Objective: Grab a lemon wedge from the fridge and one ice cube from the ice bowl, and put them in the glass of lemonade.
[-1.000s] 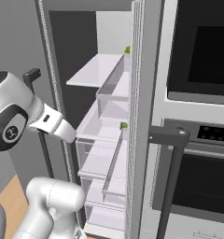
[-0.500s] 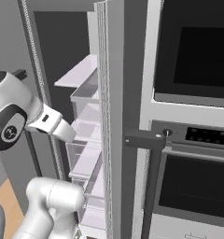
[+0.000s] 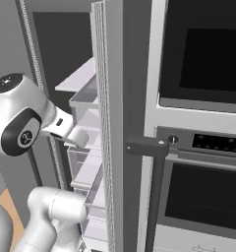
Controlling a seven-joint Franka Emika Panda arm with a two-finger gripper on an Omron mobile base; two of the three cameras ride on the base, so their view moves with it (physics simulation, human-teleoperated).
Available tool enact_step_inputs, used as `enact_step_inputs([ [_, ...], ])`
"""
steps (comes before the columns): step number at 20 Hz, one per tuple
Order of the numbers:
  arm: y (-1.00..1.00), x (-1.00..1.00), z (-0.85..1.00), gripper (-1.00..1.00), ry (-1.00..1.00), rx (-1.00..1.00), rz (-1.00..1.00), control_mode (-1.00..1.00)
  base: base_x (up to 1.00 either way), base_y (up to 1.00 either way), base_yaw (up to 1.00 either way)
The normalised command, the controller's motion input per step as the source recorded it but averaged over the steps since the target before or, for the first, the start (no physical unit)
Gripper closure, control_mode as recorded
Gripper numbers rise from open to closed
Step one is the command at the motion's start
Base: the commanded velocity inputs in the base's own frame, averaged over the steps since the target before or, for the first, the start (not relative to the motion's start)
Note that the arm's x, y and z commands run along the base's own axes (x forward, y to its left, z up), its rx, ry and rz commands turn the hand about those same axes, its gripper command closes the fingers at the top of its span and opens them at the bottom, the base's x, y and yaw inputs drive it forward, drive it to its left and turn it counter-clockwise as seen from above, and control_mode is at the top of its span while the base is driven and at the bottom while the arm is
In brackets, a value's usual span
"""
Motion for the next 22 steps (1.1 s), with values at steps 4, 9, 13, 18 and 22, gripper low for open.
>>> enact_step_inputs([
  [4,0.32,0.51,0.02,-1.00,0.01,0.00,0.12,-1.00,0.00,0.00,0.00],
  [9,0.29,0.44,-0.02,-1.00,0.00,0.00,0.14,-1.00,0.00,0.00,0.00],
  [13,0.08,0.43,-0.45,-1.00,0.00,0.00,0.07,-1.00,0.00,0.00,0.00],
  [18,0.01,0.51,-0.40,-1.00,0.01,-0.03,0.00,-1.00,0.00,0.00,0.00],
  [22,0.03,0.30,-0.09,-1.00,0.08,-0.01,0.00,-1.00,0.00,0.00,0.00],
])
